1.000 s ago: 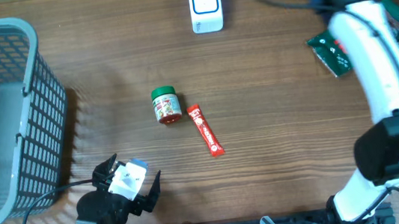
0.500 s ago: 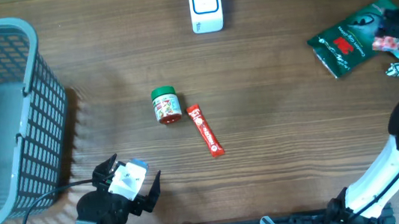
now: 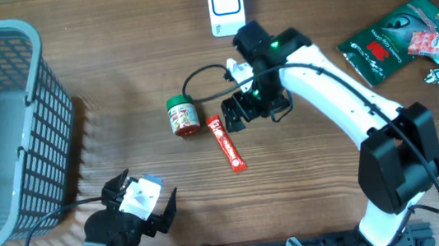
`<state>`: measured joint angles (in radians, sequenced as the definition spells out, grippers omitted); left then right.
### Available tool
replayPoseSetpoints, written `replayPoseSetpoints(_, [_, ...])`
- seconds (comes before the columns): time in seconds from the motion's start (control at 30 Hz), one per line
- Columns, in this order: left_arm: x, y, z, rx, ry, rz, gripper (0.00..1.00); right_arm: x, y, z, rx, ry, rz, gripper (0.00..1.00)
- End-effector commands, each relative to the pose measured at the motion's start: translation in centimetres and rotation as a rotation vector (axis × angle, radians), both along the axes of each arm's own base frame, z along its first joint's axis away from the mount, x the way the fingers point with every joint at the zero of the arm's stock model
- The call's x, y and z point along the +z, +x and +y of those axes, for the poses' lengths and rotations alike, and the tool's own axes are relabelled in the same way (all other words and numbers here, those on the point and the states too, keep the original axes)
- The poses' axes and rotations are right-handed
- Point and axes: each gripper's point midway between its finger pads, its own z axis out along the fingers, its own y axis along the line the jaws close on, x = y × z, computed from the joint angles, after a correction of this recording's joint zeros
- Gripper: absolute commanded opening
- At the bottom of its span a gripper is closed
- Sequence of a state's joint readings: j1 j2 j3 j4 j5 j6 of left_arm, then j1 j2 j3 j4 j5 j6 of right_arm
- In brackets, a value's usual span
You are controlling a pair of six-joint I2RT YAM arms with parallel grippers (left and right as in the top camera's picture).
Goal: Scan the item barcode
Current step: 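Grasp the red Nescafe stick with the right gripper, then lift the Nescafe stick and swing it toward the right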
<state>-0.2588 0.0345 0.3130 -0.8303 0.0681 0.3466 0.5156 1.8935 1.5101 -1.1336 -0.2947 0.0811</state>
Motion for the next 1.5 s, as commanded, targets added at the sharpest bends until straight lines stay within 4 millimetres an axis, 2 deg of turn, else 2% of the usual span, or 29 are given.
replayPoseSetpoints(0.0, [-0.1,0.1,0.1,-0.002,0.009,-0.006,1.0,-3.5,-0.1,-1.2,-0.026,-0.112,-0.053,0.73])
replayPoseSetpoints(0.03, [-0.1,0.1,0.1,-0.002,0.009,-0.006,1.0,-4.4,-1.5,-0.1,-0.01,-0.053,-0.003,0.68])
replayPoseSetpoints(0.07, [-0.1,0.1,0.1,-0.002,0.009,-0.007,1.0,-4.4,-2.8,1.1,0.017,0.006,0.043,0.68])
replayPoseSetpoints(0.1, [-0.1,0.1,0.1,-0.002,0.009,-0.006,1.0,-4.3,-3.3,1.8,0.05,0.029,0.046,0.68])
replayPoseSetpoints(0.17, [-0.1,0.1,0.1,-0.002,0.009,-0.007,1.0,-4.7,-2.9,3.1,0.107,-0.014,-0.047,0.7])
replayPoseSetpoints(0.2, [-0.1,0.1,0.1,-0.002,0.009,-0.006,1.0,-4.9,-2.6,3.6,0.13,-0.041,-0.096,0.75])
replayPoseSetpoints(0.23, [-0.1,0.1,0.1,-0.002,0.009,-0.006,1.0,-5.3,-2.3,3.9,0.148,-0.071,-0.136,0.73])
replayPoseSetpoints(0.3, [-0.1,0.1,0.1,-0.002,0.009,-0.007,1.0,-6.6,-2.3,4.6,0.167,-0.087,-0.146,0.64])
replayPoseSetpoints(0.43, [-0.1,0.1,0.1,-0.002,0.009,-0.006,1.0,-10.6,-2.7,3.6,0.179,-0.18,-0.091,0.43])
replayPoseSetpoints(0.47, [-0.1,0.1,0.1,-0.002,0.009,-0.006,1.0,-12.2,-2.8,2.9,0.184,-0.228,-0.076,0.4])
replayPoseSetpoints(0.53, [-0.1,0.1,0.1,-0.002,0.009,-0.006,1.0,-14.1,-3.4,2.4,0.191,-0.258,-0.034,0.24])
replayPoseSetpoints(0.57, [-0.1,0.1,0.1,-0.002,0.009,-0.006,1.0,-14.8,-3.8,2.0,0.192,-0.276,-0.01,0.05])
replayPoseSetpoints(0.63, [-0.1,0.1,0.1,-0.002,0.009,-0.006,1.0,-15.9,-5.0,1.7,0.153,-0.29,0.062,0.04])
replayPoseSetpoints(0.67, [-0.1,0.1,0.1,-0.002,0.009,-0.006,1.0,-15.7,-5.9,2.3,0.152,-0.244,0.112,0.04])
replayPoseSetpoints(0.73, [-0.1,0.1,0.1,-0.002,0.009,-0.006,1.0,-14.4,-7.5,3.6,0.144,-0.165,0.211,0.04])
replayPoseSetpoints(0.8, [-0.1,0.1,0.1,-0.002,0.009,-0.006,1.0,-11.6,-8.2,3.9,0.107,-0.138,0.301,0.04])
replayPoseSetpoints(0.9, [-0.1,0.1,0.1,-0.002,0.009,-0.006,1.0,-5.4,-7.0,3.3,0.073,-0.055,0.346,0.04])
replayPoseSetpoints(0.97, [-0.1,0.1,0.1,-0.002,0.009,-0.006,1.0,0.9,-6.5,4.7,0.211,0.271,0.289,0.05])
replayPoseSetpoints(1.07, [-0.1,0.1,0.1,-0.002,0.009,-0.007,1.0,6.1,-4.9,2.6,0.207,0.418,0.173,0.05])
replayPoseSetpoints(1.13, [-0.1,0.1,0.1,-0.002,0.009,-0.007,1.0,8.5,-4.8,2.1,0.229,0.506,0.119,0.04])
replayPoseSetpoints(1.23, [-0.1,0.1,0.1,-0.002,0.009,-0.007,1.0,14.9,-5.7,1.6,0.355,0.761,-0.053,0.04])
replayPoseSetpoints(1.33, [-0.1,0.1,0.1,-0.002,0.009,-0.006,1.0,18.8,-6.5,-0.1,0.462,0.831,-0.265,0.05])
replayPoseSetpoints(1.47, [-0.1,0.1,0.1,-0.002,0.009,-0.006,1.0,25.5,-9.1,0.2,0.863,1.089,-0.776,0.04])
